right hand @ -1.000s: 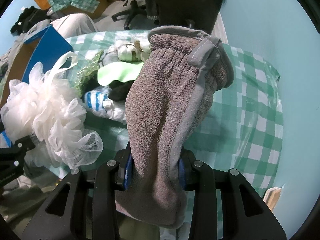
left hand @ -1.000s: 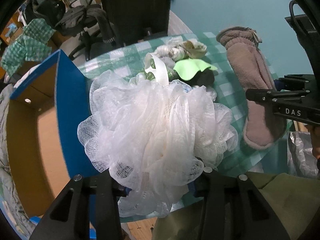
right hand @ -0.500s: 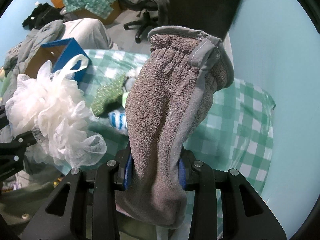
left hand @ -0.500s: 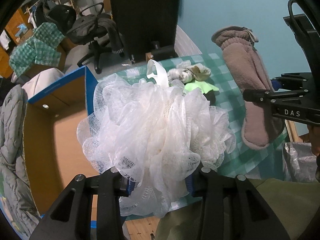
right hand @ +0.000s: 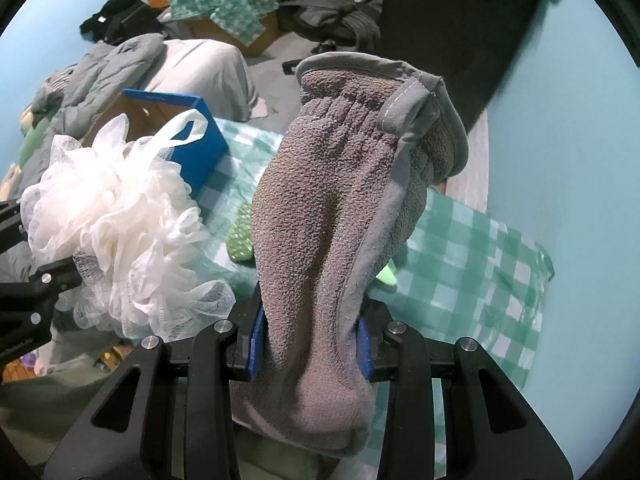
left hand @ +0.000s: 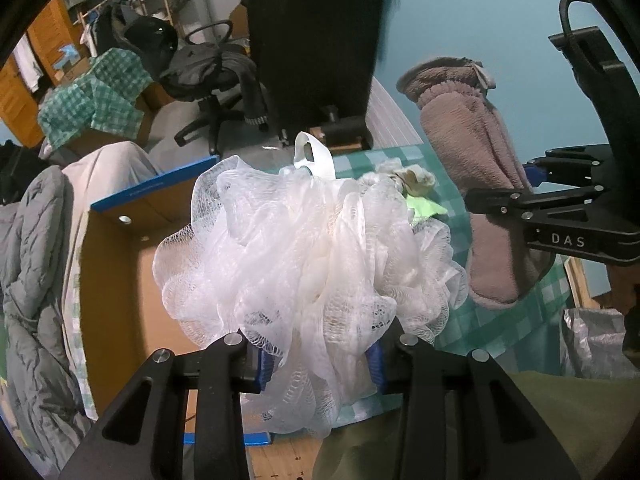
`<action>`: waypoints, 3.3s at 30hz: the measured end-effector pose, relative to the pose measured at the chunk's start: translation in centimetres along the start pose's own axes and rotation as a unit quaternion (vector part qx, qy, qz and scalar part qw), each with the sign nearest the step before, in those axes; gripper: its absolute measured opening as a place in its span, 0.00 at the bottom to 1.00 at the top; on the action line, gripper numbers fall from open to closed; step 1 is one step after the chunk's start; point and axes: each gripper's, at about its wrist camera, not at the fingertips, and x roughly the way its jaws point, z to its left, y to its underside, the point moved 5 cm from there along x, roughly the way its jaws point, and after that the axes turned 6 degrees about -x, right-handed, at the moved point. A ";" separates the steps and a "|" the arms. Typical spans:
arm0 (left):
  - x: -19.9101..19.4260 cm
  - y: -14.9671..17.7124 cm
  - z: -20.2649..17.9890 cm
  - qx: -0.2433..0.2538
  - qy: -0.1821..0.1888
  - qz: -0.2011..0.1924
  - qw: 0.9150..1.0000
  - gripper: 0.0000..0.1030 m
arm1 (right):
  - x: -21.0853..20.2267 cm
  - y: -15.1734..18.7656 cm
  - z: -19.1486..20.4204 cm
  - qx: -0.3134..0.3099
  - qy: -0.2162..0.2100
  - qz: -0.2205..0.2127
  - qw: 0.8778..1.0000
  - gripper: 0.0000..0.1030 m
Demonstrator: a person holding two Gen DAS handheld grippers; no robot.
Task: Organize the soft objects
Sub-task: 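Lift the bath puff with the left gripper while the right gripper lifts the grey mitt, then lower the puff into the box and open the left gripper while the right releases the mitt there, then move both grippers back over the remaining items on the table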
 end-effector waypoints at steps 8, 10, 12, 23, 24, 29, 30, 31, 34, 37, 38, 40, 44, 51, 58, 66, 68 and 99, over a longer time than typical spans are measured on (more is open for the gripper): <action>-1.8 -0.6 2.0 -0.020 -0.016 -0.020 0.999 0.35 | -0.4 -2.7 2.0 -0.038 -0.016 -0.017 0.999 0.34; -2.1 -0.7 2.8 -0.027 -0.022 -0.024 0.999 0.35 | -0.4 -3.3 2.5 -0.047 -0.020 -0.022 0.998 0.34; -2.5 -0.6 3.6 -0.037 -0.025 -0.028 0.999 0.34 | -0.4 -4.0 3.2 -0.058 -0.026 -0.025 0.998 0.34; -3.6 -0.1 8.1 -0.081 -0.056 -0.037 0.994 0.33 | 0.6 -7.2 7.6 -0.108 -0.055 -0.037 0.992 0.34; -3.7 0.0 8.4 -0.084 -0.061 -0.037 0.994 0.33 | 0.7 -7.5 8.3 -0.114 -0.059 -0.038 0.991 0.34; -4.2 0.3 10.4 -0.099 -0.076 -0.041 0.991 0.33 | 1.2 -8.8 10.6 -0.139 -0.072 -0.041 0.987 0.34; -4.3 0.3 10.8 -0.102 -0.079 -0.042 0.991 0.33 | 1.4 -9.1 11.1 -0.144 -0.074 -0.042 0.986 0.34; -4.2 0.4 11.0 -0.105 -0.082 -0.042 0.990 0.32 | 1.5 -9.2 11.5 -0.149 -0.077 -0.042 0.985 0.34; -4.3 0.7 12.1 -0.111 -0.089 -0.041 0.989 0.32 | 2.1 -9.8 12.6 -0.160 -0.084 -0.040 0.983 0.34; -4.2 1.2 13.1 -0.118 -0.095 -0.039 0.988 0.32 | 2.7 -10.2 13.5 -0.168 -0.090 -0.037 0.981 0.34; -4.1 1.4 13.4 -0.122 -0.096 -0.037 0.987 0.32 | 2.8 -10.4 13.7 -0.169 -0.092 -0.036 0.981 0.34; -3.8 1.9 14.2 -0.128 -0.099 -0.032 0.986 0.32 | 3.3 -10.7 14.1 -0.174 -0.097 -0.032 0.979 0.34; -2.8 2.6 15.3 -0.138 -0.104 -0.020 0.985 0.32 | 4.6 -11.3 15.5 -0.182 -0.105 -0.019 0.977 0.34; -0.6 3.6 17.6 -0.162 -0.097 0.005 0.982 0.32 | 6.8 -12.1 17.8 -0.213 -0.104 0.001 0.972 0.34; 1.6 4.0 19.3 -0.177 -0.088 0.021 0.980 0.32 | 8.9 -13.0 19.4 -0.227 -0.111 0.022 0.967 0.34; 2.3 3.9 20.6 -0.195 -0.112 0.023 0.974 0.51 | 10.1 -13.8 20.6 -0.246 -0.100 0.035 0.963 0.58; 2.0 3.8 21.0 -0.198 -0.125 0.016 0.972 0.68 | 9.8 -14.0 20.6 -0.253 -0.087 0.028 0.963 0.67; -1.4 0.5 14.0 -0.129 -0.102 -0.012 0.986 0.78 | 3.7 -12.4 10.7 -0.183 -0.043 -0.027 0.982 0.73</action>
